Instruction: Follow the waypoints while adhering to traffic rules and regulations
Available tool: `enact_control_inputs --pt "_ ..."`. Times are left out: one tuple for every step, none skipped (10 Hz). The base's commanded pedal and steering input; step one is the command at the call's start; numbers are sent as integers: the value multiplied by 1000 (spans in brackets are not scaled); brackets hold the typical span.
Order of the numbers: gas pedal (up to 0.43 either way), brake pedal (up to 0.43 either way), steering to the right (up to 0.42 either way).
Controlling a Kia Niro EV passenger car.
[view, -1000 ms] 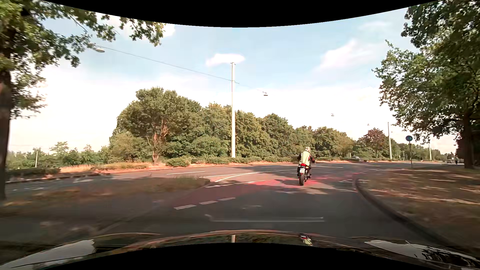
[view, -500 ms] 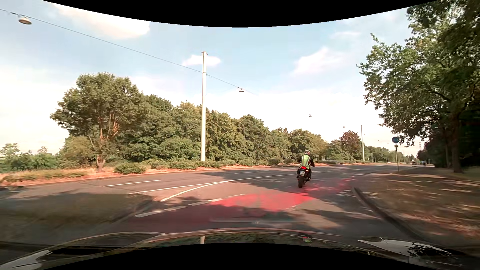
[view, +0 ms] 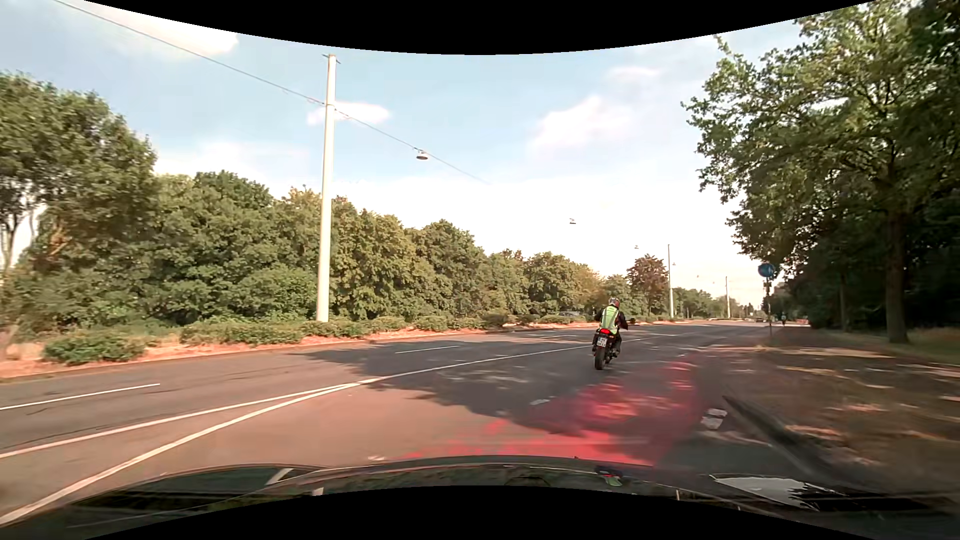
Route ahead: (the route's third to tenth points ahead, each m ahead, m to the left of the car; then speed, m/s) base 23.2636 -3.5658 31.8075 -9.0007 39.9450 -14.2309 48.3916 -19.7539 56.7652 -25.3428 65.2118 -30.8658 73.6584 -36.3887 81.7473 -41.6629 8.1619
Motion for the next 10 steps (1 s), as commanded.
enact_control_inputs --pt "299 0 146" --pt "299 0 143" --pt "299 0 138" --pt "299 0 135" --pt "299 0 134" --pt "299 0 134" --pt "299 0 133" --pt "299 0 132" --pt "299 0 130" --pt "299 0 129"
